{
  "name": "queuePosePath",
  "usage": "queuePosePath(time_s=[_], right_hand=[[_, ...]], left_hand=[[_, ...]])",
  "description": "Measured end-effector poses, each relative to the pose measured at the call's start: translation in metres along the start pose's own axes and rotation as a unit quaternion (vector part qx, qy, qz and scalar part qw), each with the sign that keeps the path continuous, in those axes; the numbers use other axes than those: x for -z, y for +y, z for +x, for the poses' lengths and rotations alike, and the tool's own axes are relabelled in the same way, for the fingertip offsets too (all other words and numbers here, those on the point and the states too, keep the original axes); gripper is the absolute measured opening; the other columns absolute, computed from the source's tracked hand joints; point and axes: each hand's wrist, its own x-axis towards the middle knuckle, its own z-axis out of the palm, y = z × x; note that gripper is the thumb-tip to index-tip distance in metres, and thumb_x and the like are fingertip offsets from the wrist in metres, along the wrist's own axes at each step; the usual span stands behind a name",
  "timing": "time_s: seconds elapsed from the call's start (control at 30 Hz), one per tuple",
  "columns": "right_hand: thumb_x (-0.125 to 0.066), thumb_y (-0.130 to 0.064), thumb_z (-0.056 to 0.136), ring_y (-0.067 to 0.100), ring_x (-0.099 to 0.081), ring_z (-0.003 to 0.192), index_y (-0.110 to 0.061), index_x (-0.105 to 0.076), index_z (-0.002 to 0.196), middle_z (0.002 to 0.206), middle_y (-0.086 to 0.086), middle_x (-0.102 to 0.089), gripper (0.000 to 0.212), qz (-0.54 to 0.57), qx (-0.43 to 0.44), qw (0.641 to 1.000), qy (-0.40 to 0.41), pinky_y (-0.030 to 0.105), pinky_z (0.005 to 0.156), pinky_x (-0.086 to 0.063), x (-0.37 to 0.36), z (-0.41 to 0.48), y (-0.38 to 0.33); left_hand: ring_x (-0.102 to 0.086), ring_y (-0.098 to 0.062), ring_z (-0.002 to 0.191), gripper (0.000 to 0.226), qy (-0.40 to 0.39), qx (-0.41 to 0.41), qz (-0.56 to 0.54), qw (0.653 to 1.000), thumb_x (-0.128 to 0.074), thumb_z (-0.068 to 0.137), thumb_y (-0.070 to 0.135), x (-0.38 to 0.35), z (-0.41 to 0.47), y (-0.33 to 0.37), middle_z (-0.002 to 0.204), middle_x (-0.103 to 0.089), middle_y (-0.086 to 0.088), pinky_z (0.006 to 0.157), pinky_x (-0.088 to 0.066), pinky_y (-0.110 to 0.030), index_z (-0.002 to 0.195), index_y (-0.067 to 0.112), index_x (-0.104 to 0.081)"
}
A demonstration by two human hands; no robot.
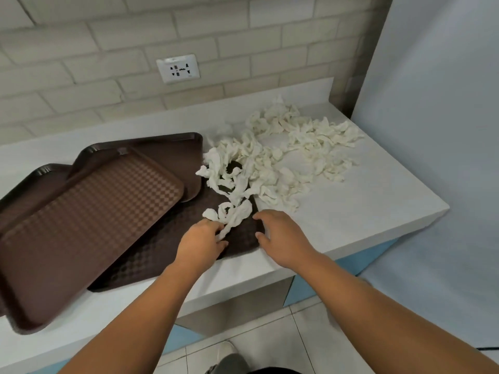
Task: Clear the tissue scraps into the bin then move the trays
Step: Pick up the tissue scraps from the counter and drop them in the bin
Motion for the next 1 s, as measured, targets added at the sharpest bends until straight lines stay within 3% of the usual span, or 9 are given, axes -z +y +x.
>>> queuePosePath(time_s=[0.2, 0.37, 0.47, 0.57, 0.63, 0.7, 0.87, 0.93, 1.0], right_hand=[[-0.055, -0.018, 0.09, 0.026, -0.039, 0.125, -0.026, -0.038, 0.145, 0.146, -0.004, -0.043, 0.058, -0.202, -0.028, 0.979, -0.022, 0.037, 0.095, -0.038, -0.026, 0.053, -0.017], [-0.049, -0.014, 0.093, 0.028, -0.051, 0.103, -0.018, -0.067, 0.108, 0.103, 0.004, -0.061, 0.024, -0.23, -0.041, 0.972, 0.011, 0.034, 0.078, -0.041, -0.039, 0.069, -0.014], [-0.05, -0.011, 0.096, 0.025, -0.056, 0.092, -0.011, -0.07, 0.102, 0.096, 0.005, -0.061, 0.021, -0.063, -0.067, 0.99, 0.106, 0.033, 0.078, -0.046, -0.036, 0.071, -0.016], [-0.042, -0.009, 0.1, 0.013, -0.055, 0.097, -0.013, -0.066, 0.115, 0.108, 0.0, -0.06, 0.029, 0.112, -0.133, 0.967, 0.184, 0.013, 0.083, -0.042, -0.019, 0.074, -0.032], [-0.037, -0.009, 0.101, 0.016, -0.062, 0.1, -0.016, -0.066, 0.112, 0.115, 0.003, -0.062, 0.032, 0.277, -0.18, 0.922, 0.203, 0.027, 0.085, -0.055, -0.007, 0.076, -0.044], [-0.035, -0.004, 0.1, 0.021, -0.068, 0.092, -0.016, -0.066, 0.101, 0.107, 0.009, -0.066, 0.033, 0.404, -0.208, 0.864, 0.215, 0.037, 0.075, -0.06, 0.002, 0.077, -0.054], [-0.039, 0.005, 0.093, 0.027, -0.065, 0.085, -0.005, -0.064, 0.099, 0.092, 0.016, -0.066, 0.027, 0.575, -0.232, 0.755, 0.213, 0.036, 0.073, -0.056, 0.013, 0.08, -0.063], [-0.038, -0.004, 0.095, 0.032, -0.065, 0.088, 0.0, -0.065, 0.101, 0.093, 0.019, -0.067, 0.027, 0.624, -0.245, 0.712, 0.207, 0.039, 0.073, -0.055, 0.009, 0.081, -0.061], [-0.037, -0.018, 0.095, 0.031, -0.064, 0.091, -0.001, -0.066, 0.104, 0.096, 0.019, -0.068, 0.035, 0.64, -0.256, 0.701, 0.181, 0.039, 0.077, -0.052, 0.004, 0.08, -0.059]], left_hand=[[-0.06, -0.018, 0.091, 0.012, -0.015, -0.103, -0.007, 0.995, -0.067, 0.088, 0.028, 0.001, 0.017, -0.026, 0.096, -0.066, 0.004, 0.079, -0.051, -0.035, 0.1, 0.027, -0.071], [-0.059, -0.001, 0.074, 0.013, 0.001, -0.103, -0.143, 0.984, -0.076, 0.083, 0.027, 0.027, 0.035, -0.04, 0.082, -0.066, 0.013, 0.07, -0.047, -0.017, 0.094, 0.029, -0.07], [-0.056, -0.002, 0.065, 0.015, 0.009, -0.098, -0.257, 0.961, -0.079, 0.081, 0.02, 0.051, 0.046, -0.035, 0.078, -0.064, 0.01, 0.062, -0.048, -0.013, 0.09, 0.026, -0.067], [-0.053, 0.001, 0.061, 0.013, 0.02, -0.107, -0.342, 0.933, -0.079, 0.081, 0.015, 0.07, 0.058, -0.024, 0.077, -0.065, 0.006, 0.061, -0.049, -0.012, 0.087, 0.021, -0.069], [-0.055, 0.001, 0.056, 0.01, 0.012, -0.118, -0.372, 0.92, -0.078, 0.082, 0.013, 0.077, 0.064, -0.014, 0.072, -0.065, 0.007, 0.06, -0.048, -0.011, 0.087, 0.017, -0.072], [-0.062, -0.006, 0.056, 0.008, -0.008, -0.128, -0.405, 0.905, -0.078, 0.083, 0.011, 0.08, 0.068, -0.004, 0.068, -0.064, 0.009, 0.061, -0.05, -0.015, 0.088, 0.016, -0.073], [-0.073, -0.02, 0.076, 0.011, -0.063, -0.145, -0.442, 0.883, -0.077, 0.082, 0.011, 0.072, 0.071, 0.02, 0.082, -0.074, -0.001, 0.08, -0.059, -0.03, 0.091, 0.017, -0.075], [-0.073, -0.021, 0.081, 0.012, -0.071, -0.147, -0.449, 0.879, -0.077, 0.082, 0.008, 0.067, 0.072, 0.028, 0.087, -0.075, -0.002, 0.083, -0.059, -0.033, 0.091, 0.015, -0.076], [-0.073, -0.014, 0.084, 0.011, -0.068, -0.149, -0.453, 0.876, -0.077, 0.081, 0.006, 0.062, 0.072, 0.035, 0.089, -0.076, 0.002, 0.083, -0.058, -0.029, 0.089, 0.013, -0.076]])
